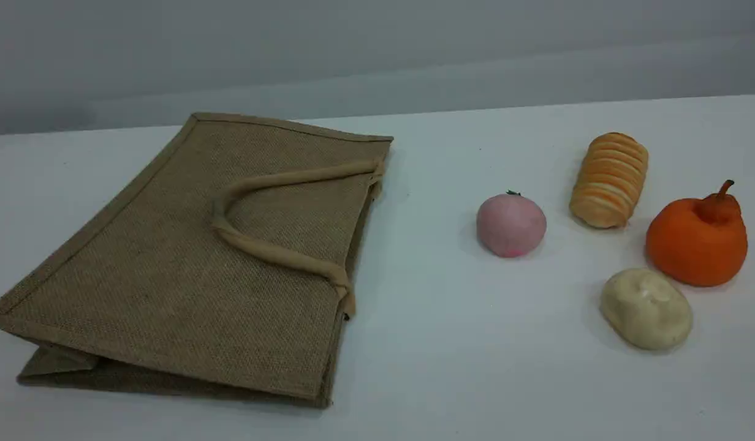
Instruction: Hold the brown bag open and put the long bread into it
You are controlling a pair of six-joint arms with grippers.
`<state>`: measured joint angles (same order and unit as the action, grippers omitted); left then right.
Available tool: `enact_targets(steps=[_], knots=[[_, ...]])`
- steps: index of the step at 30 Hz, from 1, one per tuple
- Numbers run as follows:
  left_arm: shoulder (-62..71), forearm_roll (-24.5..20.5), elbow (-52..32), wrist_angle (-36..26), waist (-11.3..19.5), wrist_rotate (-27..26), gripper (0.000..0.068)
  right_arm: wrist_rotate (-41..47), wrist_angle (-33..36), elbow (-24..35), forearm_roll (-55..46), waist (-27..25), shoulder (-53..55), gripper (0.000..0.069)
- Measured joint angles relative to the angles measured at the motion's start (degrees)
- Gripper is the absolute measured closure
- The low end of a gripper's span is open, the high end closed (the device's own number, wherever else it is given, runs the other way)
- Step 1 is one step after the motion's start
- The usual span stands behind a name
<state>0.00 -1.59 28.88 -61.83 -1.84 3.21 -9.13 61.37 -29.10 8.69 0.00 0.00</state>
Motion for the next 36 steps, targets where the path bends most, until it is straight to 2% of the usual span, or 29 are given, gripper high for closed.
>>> enact_targets(steps=[36], knots=[[0.0, 0.0, 0.12, 0.0, 0.0, 0.1, 0.022, 0.0, 0.0, 0.0, 0.98, 0.03, 0.0, 0.0108]])
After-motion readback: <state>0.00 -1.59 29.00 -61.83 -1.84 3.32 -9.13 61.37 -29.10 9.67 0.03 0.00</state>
